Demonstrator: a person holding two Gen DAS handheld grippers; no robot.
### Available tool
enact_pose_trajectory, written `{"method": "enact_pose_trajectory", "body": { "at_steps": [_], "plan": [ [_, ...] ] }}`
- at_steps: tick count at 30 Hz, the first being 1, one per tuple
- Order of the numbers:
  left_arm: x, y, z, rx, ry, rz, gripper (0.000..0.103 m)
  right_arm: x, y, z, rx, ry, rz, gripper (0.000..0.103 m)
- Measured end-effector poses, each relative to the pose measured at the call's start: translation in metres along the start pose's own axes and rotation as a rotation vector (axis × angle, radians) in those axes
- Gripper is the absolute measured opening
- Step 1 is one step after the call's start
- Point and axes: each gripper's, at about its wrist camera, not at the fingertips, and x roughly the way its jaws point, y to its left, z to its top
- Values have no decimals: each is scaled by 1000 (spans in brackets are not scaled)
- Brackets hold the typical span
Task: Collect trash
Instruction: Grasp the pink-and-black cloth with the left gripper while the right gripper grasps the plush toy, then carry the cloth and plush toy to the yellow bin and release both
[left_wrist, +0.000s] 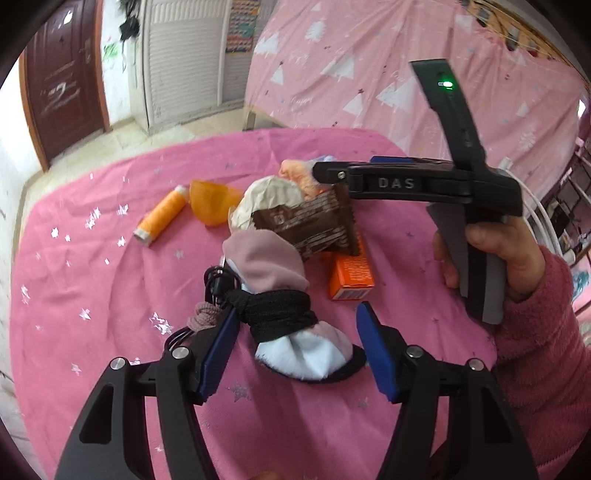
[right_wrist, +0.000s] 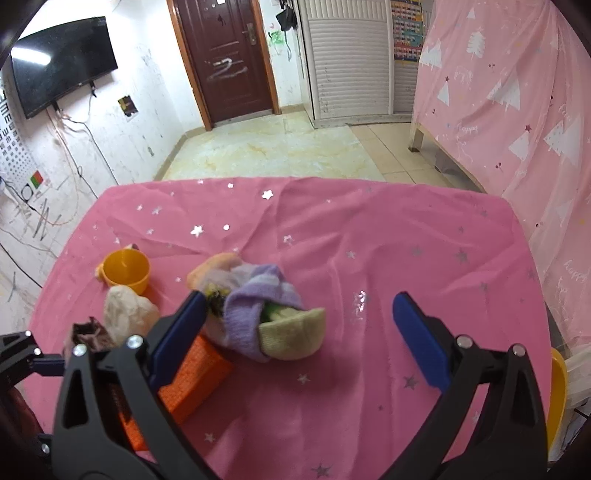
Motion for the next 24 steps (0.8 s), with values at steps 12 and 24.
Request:
{"method": "enact_pose_trajectory", "body": {
  "at_steps": [12, 24],
  "plan": [
    [4, 2, -6, -13, -21, 57, 32, 6, 13, -1, -54, 14, -10, 34],
    [-18, -5, -11, -25, -51, 85, 31, -21, 3, -8, -35, -40, -39, 26]
  ]
}}
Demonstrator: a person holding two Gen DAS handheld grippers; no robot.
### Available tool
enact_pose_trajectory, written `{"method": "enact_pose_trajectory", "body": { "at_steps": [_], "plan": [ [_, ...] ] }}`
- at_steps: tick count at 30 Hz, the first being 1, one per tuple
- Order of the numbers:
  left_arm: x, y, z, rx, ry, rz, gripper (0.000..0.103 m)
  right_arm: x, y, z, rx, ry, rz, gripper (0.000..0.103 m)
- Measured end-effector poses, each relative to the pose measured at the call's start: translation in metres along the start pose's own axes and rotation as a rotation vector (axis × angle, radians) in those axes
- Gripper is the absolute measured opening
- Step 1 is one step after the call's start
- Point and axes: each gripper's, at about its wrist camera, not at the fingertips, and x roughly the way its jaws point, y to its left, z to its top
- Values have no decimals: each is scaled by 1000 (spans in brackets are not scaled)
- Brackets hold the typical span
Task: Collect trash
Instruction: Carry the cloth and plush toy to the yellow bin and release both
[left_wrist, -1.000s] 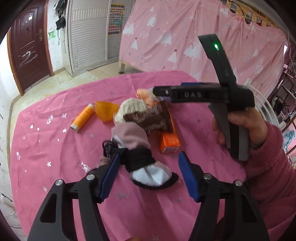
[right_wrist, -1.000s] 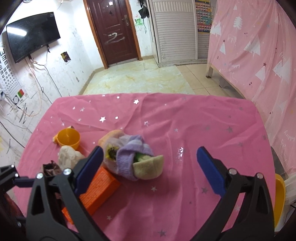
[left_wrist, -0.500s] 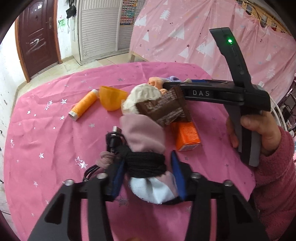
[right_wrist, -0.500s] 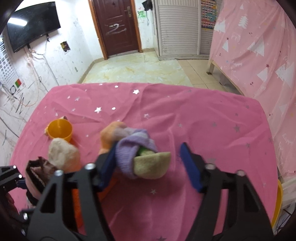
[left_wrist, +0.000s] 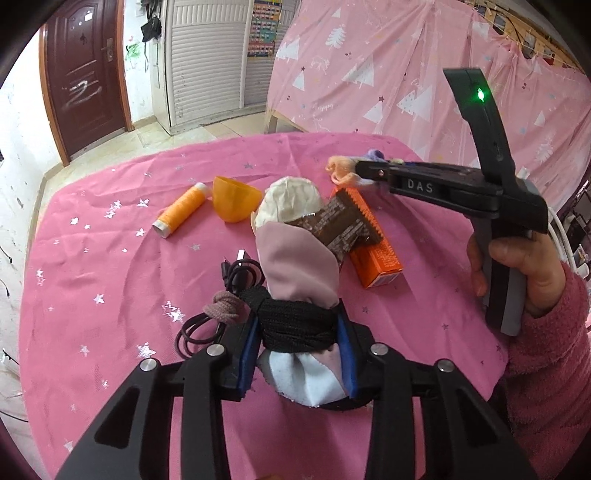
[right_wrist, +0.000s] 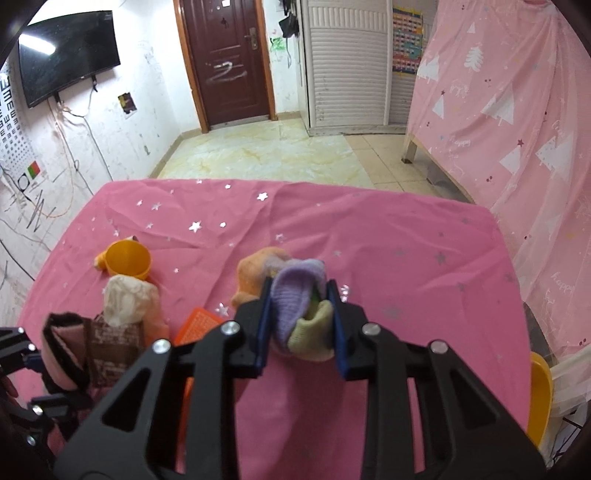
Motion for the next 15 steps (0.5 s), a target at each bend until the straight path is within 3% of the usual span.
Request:
{"method": "enact_pose_trajectory", "body": {
  "at_steps": [15],
  "plan": [
    [-44, -29, 8, 50, -91, 46, 31, -53, -38, -13, 70, -102, -43, 26]
  ]
}}
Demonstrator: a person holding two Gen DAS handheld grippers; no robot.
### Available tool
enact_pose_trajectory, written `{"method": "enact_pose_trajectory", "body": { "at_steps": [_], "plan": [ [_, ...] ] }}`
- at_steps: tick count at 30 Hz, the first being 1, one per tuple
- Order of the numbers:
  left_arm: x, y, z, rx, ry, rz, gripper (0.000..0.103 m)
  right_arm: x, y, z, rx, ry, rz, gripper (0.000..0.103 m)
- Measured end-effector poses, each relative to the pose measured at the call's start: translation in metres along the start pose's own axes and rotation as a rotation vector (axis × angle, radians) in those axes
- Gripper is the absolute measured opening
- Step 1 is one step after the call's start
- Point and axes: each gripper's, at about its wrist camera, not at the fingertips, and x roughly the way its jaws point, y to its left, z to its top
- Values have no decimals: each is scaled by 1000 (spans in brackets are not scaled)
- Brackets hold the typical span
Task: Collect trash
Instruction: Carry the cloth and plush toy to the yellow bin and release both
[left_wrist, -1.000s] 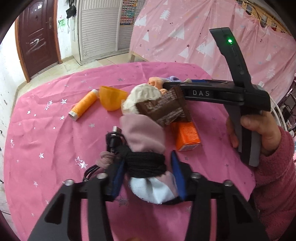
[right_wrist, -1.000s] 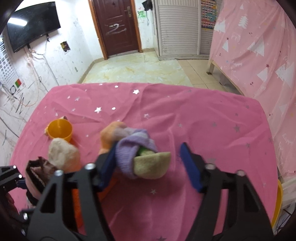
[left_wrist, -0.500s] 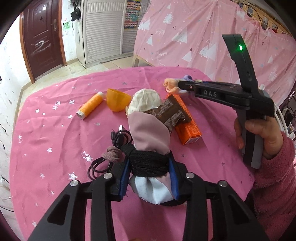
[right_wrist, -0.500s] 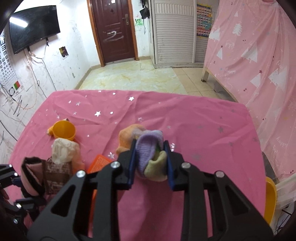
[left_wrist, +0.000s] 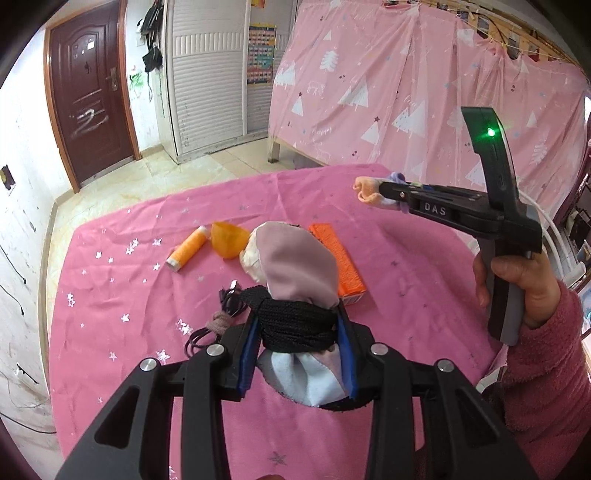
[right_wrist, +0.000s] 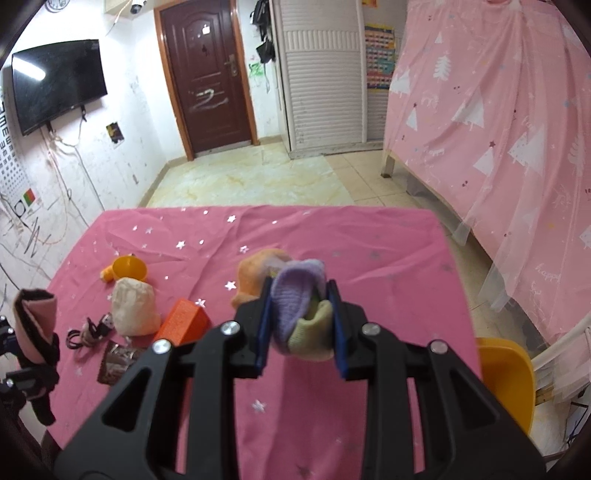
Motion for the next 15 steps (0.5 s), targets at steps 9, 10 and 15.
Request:
{"method": "enact_pose_trajectory", "body": {
  "at_steps": [9, 10, 15],
  "plan": [
    [-5, -38, 17, 44, -29, -22, 31, -35, -38, -5, 49, -56, -33, 26],
    [-4, -43, 19, 46, -29, -26, 31, -38, -43, -7, 57, -60, -37, 26],
    [2, -69, 30, 70, -29, -49, 31, -55, -73, -20, 108, -82, -67, 26]
  ]
}}
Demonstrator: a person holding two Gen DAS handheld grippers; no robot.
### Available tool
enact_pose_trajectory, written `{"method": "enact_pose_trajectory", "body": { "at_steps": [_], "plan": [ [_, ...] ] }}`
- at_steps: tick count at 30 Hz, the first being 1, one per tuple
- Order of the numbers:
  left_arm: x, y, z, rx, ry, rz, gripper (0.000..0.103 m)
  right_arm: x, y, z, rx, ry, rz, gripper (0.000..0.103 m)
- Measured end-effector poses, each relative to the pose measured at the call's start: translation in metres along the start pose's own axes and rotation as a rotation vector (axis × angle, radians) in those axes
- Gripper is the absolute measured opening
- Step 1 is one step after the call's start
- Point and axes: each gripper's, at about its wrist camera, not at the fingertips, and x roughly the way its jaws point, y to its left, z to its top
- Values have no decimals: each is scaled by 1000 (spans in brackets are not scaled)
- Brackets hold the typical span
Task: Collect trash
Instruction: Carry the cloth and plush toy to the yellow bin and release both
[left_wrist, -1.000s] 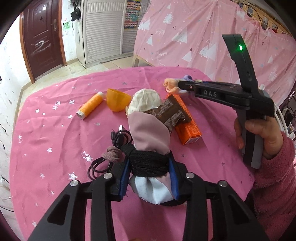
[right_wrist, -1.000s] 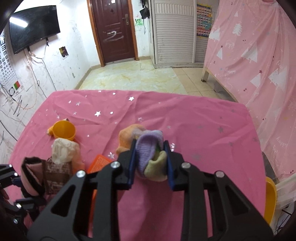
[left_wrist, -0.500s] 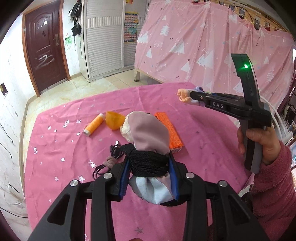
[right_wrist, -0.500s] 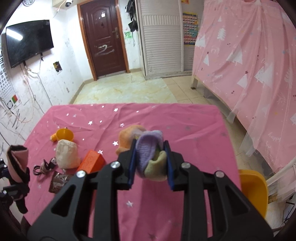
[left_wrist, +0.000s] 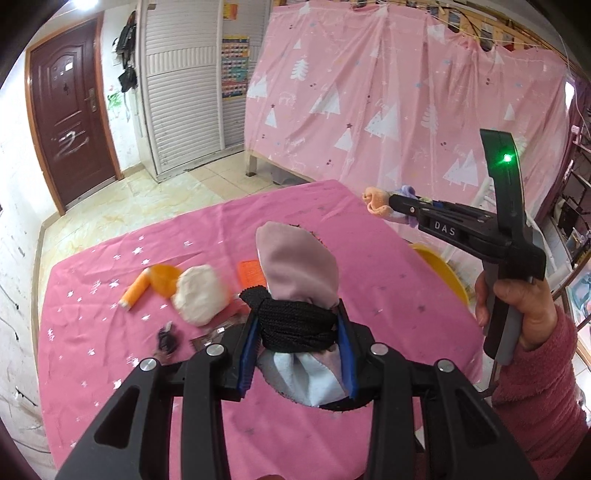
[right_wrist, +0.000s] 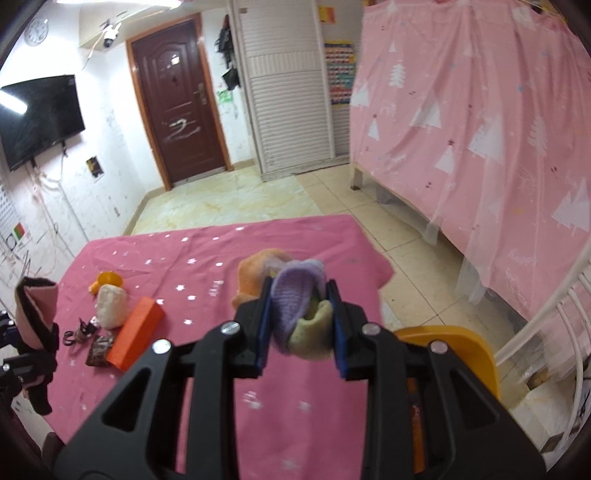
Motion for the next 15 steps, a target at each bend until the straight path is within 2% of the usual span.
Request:
{"method": "enact_pose_trajectory", "body": {
  "at_steps": [10, 15],
  "plan": [
    [20, -54, 24, 68, 20, -35, 31, -13, -65, -19, 91, -7, -62, 26],
    [34, -83, 33, 92, 54, -78, 31, -14, -90, -28, 128, -6, -87, 26]
  ]
}}
